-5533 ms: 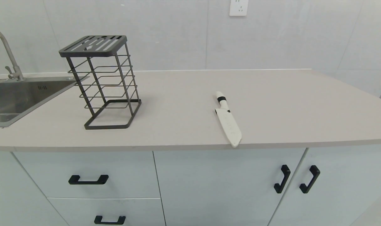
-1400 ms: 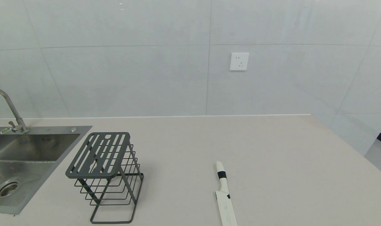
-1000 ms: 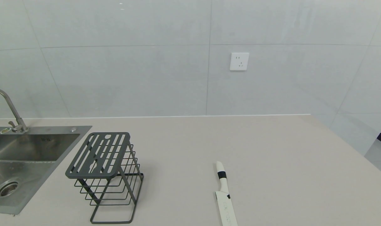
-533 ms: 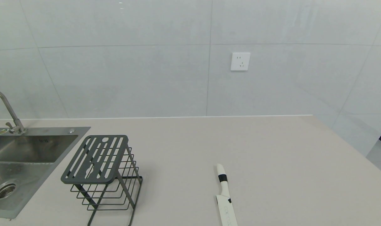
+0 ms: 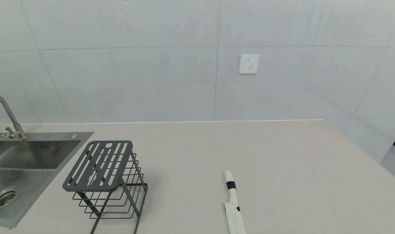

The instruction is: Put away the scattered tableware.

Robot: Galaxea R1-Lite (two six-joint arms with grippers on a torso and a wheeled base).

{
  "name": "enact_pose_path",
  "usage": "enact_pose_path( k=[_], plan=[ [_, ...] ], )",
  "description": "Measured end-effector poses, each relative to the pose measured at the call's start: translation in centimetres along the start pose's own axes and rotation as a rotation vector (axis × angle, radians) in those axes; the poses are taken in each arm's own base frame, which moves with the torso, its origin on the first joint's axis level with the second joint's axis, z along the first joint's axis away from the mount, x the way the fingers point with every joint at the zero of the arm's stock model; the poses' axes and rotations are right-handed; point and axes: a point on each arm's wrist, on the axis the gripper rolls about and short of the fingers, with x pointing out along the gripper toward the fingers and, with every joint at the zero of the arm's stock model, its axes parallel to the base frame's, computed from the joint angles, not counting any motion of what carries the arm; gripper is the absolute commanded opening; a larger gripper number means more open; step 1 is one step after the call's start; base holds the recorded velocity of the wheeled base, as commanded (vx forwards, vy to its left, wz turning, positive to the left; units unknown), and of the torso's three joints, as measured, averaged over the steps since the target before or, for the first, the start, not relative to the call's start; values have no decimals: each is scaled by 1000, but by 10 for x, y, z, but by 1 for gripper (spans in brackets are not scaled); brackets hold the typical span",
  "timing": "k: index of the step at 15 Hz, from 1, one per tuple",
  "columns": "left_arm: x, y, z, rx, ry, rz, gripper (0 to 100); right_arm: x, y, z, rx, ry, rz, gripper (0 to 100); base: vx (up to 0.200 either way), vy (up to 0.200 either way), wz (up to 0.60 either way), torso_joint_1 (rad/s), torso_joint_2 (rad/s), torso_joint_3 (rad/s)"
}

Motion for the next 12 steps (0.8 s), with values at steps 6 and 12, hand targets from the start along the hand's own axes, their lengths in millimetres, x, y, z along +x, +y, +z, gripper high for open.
enact_pose_path(
  k=[6, 12],
  plan=[
    [0, 0, 0, 39, 0, -3, 100, 18, -4, 100, -55, 31, 202, 100, 0, 0, 0, 0, 0, 0],
    [0, 0, 0, 40, 1, -4, 100, 155, 21, 139, -102, 387, 454, 100, 0, 0, 0, 0, 0, 0]
  ],
)
